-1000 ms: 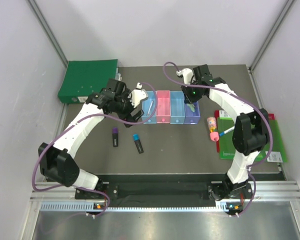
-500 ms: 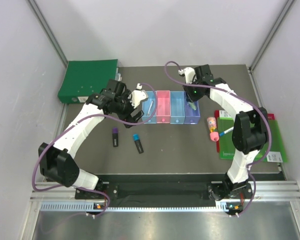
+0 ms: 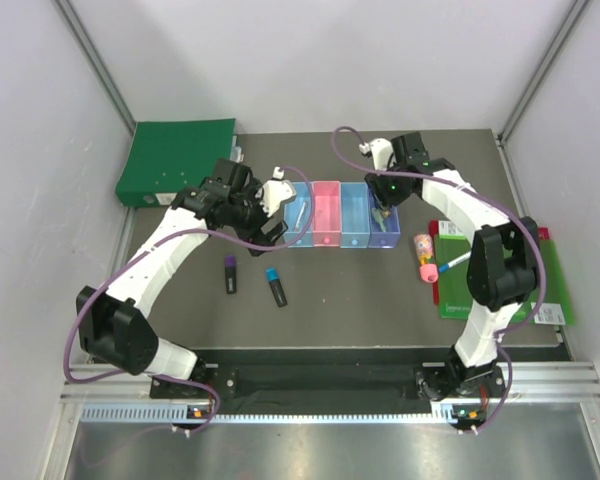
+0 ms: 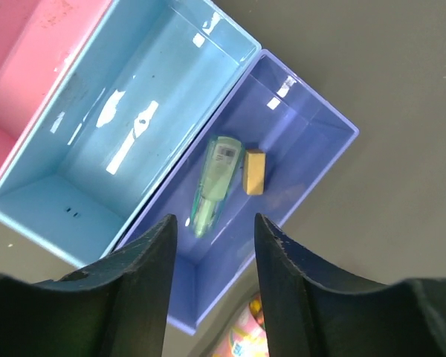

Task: Sort the stationery into containers
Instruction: Place the stationery in the storage box, then pick up the pen from the storage box.

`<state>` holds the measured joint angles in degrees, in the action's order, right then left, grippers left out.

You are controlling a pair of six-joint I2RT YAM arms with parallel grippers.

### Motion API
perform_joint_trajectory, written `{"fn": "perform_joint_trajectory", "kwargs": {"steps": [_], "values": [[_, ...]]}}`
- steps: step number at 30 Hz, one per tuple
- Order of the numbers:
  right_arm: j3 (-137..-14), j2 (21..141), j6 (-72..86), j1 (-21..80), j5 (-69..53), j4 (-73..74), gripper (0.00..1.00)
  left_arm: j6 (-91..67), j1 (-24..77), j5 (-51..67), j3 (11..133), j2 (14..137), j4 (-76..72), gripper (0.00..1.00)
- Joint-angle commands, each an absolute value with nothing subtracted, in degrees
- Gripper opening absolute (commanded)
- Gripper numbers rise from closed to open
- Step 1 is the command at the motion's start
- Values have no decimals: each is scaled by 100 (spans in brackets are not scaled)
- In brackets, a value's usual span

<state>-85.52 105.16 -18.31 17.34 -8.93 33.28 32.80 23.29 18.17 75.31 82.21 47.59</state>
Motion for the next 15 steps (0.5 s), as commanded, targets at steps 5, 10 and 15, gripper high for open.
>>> {"fn": "perform_joint_trajectory", "kwargs": {"steps": [5,10,15], "values": [[-8403,9187,-2249,1433,-958,3752,47,3357,2312,1890,7611,7910,4702,99],[-7448,8562,-3724,1064,-721,4156,48,3594,2312,1872,7655,7796,4887,99],[-6576,7946,-5698,520,-606,4912,63,3762,2312,1855,7655,7752,5036,99]]}}
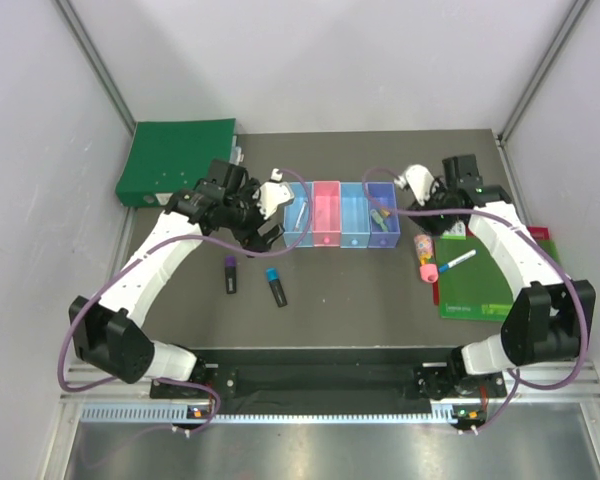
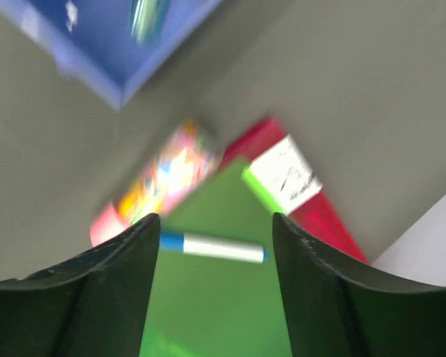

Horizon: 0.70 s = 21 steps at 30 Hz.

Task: Sort the stationery into containers
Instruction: Pick up the pen from the storage box.

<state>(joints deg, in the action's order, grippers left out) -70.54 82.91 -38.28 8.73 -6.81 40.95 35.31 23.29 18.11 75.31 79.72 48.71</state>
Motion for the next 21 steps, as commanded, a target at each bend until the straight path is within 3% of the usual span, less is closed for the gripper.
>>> {"fn": "perform_joint_trajectory", "kwargs": {"steps": [1,10,21], "values": [[-6505,7902,-5930,432,-633,5070,65,3770,2312,1837,7655,7761,5071,99],[-5942,7664,-7514,44,-668,5371,85,3753,2312,1775,7673,7612,5150,99],[-5449,8068,-8200,-254,-369,4527,90,3920,2312,1424,7612,7278,5265,99]]}}
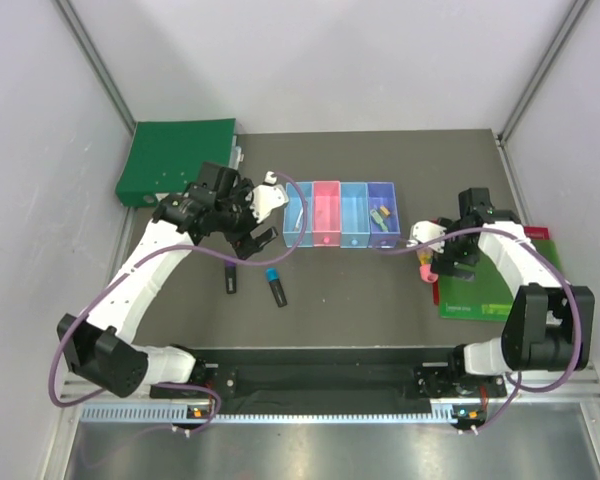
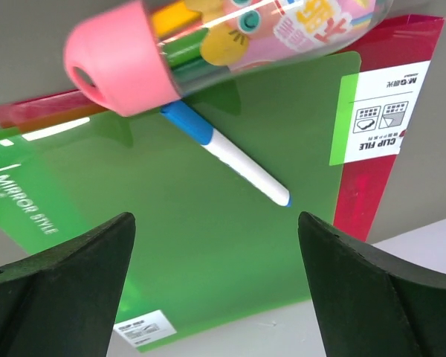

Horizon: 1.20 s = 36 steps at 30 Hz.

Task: Sort the stationery into containers
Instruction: Pick up the pen from the storage box.

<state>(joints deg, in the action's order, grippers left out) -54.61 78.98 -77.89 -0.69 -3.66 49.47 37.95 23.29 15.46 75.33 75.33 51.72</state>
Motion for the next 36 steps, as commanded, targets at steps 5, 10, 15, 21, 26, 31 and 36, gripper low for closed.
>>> {"fn": "perform_joint_trajectory", "kwargs": {"steps": [5,10,15,21,26,31,36], "values": [[-5677,8550,-8226,-360,-422,4403,91,3964,2312,1406,7357,7198,5186,99],[-5801,8867,-8288,-378,-439,4324,89,3929,2312,1397,7330,7268,5168,99],[-5687,9070,-8385,-378,-440,4149,86,3946,2312,1310,7418,7348,5177,99],[-5695,9430,-8385,-413,-475,3982,82,3964,2312,1231,7620,7497,5282,99],[-5774,9711,-8376,-431,-483,3920,79,3973,2312,1160,7690,7567,5282,99],[-5818,9817,-8358,-457,-483,3911,76,3964,2312,1186,7726,7655,5273,99],[-5923,9668,-8200,-518,-649,4226,77,3946,2312,1213,7726,7682,5238,99]]}}
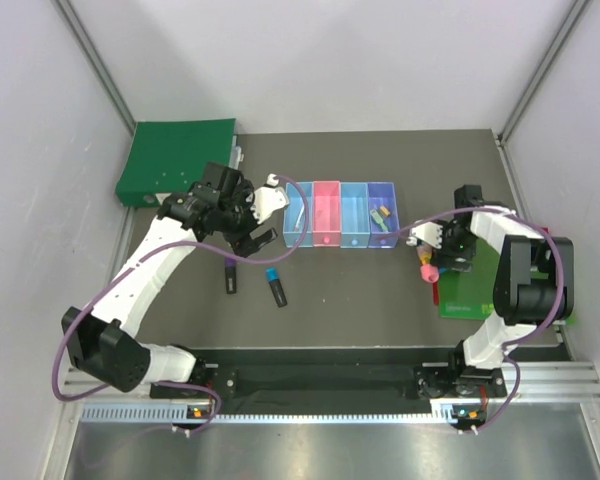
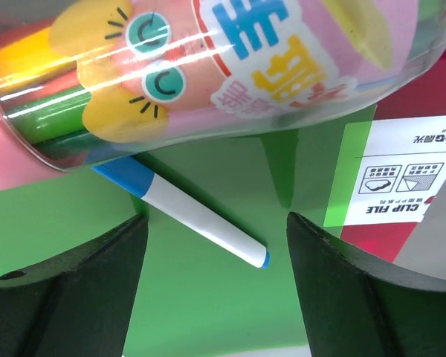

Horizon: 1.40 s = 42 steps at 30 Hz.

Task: Sort the stationery into containers
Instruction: Pick up the pen from the storage box.

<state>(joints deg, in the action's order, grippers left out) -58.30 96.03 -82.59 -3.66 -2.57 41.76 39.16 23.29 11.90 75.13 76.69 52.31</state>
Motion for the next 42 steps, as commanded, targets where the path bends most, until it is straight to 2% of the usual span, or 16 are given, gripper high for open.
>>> {"fn": "perform_joint_trajectory", "kwargs": {"steps": [1,5,11,12,17,20,21,26,27,32,42], "values": [[-5941,9537,-8157,-536,-711,4297,77,3946,2312,1204,7717,7682,5230,99],[-5837,9238,-8174,-589,-835,4447,77,3955,2312,1265,7550,7638,5107,99],[-5547,9299,-8183,-580,-642,4333,64,3850,2312,1362,7541,7690,4975,99],[-5529,9334,-8183,-580,-616,4307,58,3850,2312,1354,7541,7682,4966,99],[-5449,9545,-8130,-571,-545,4315,45,3990,2312,1301,7488,7594,5010,99],[-5432,9633,-8025,-563,-536,4307,28,3990,2312,1274,7488,7559,5019,99],[-5440,9676,-7990,-563,-545,4315,20,3973,2303,1292,7488,7550,5019,99],[-5291,9642,-7901,-554,-510,4263,8,3929,2312,1327,7497,7488,5036,99],[-5265,9572,-7910,-554,-501,4263,2,3929,2312,1318,7497,7471,5045,99],[-5221,9212,-7919,-563,-501,4534,0,3929,2312,1353,7558,7453,5071,99],[-5335,7648,-8095,-580,-572,5370,0,4271,2312,1397,7787,7453,4984,99]]}}
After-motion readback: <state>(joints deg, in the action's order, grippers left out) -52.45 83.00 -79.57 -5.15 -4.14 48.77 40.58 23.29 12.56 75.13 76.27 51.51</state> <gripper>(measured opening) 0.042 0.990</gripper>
